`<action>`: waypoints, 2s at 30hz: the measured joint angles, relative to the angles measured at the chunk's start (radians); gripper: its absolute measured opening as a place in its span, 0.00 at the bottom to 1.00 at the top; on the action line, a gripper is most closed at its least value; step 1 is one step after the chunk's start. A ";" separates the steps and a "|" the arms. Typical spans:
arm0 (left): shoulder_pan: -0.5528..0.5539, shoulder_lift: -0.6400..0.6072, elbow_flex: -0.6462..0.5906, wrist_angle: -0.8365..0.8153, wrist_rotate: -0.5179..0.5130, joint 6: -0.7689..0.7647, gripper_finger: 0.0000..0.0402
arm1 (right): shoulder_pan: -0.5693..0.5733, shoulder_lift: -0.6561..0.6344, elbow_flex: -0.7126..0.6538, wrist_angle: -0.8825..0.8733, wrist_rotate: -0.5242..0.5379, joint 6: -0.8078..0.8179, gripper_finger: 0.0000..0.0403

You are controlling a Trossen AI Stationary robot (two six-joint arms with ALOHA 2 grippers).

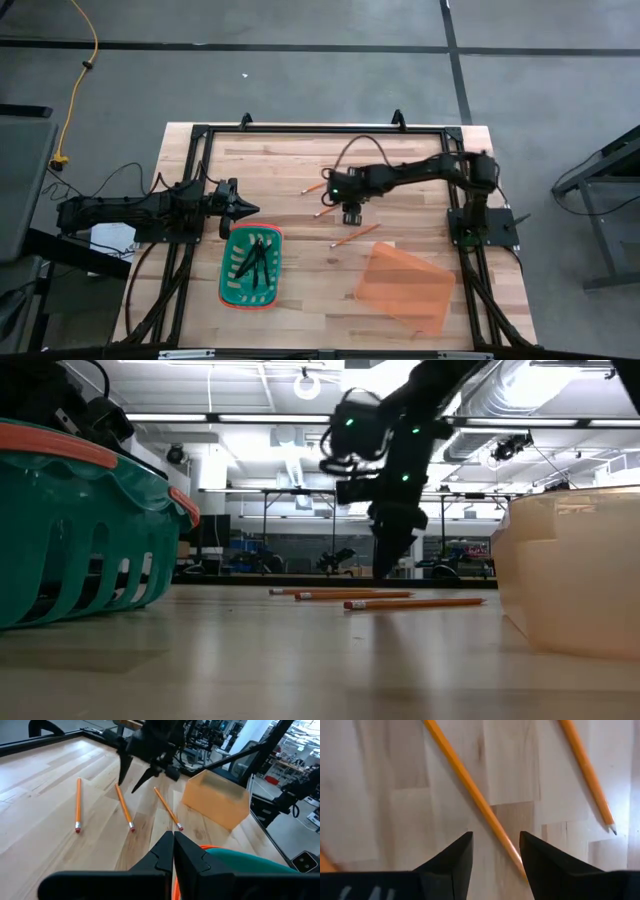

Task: Sort pens & pencils
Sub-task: Put the yellow pencil into the orange bin

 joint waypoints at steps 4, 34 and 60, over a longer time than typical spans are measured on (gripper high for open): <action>0.000 0.000 0.000 0.000 0.000 0.000 0.00 | -0.014 0.093 0.117 -0.126 -0.012 -0.044 0.38; 0.000 0.000 0.000 0.000 0.000 0.000 0.00 | -0.039 0.279 0.342 -0.313 -0.142 -0.158 0.18; 0.000 0.000 0.000 0.000 0.000 0.000 0.00 | -0.037 0.288 0.600 -0.641 -0.164 -0.078 0.00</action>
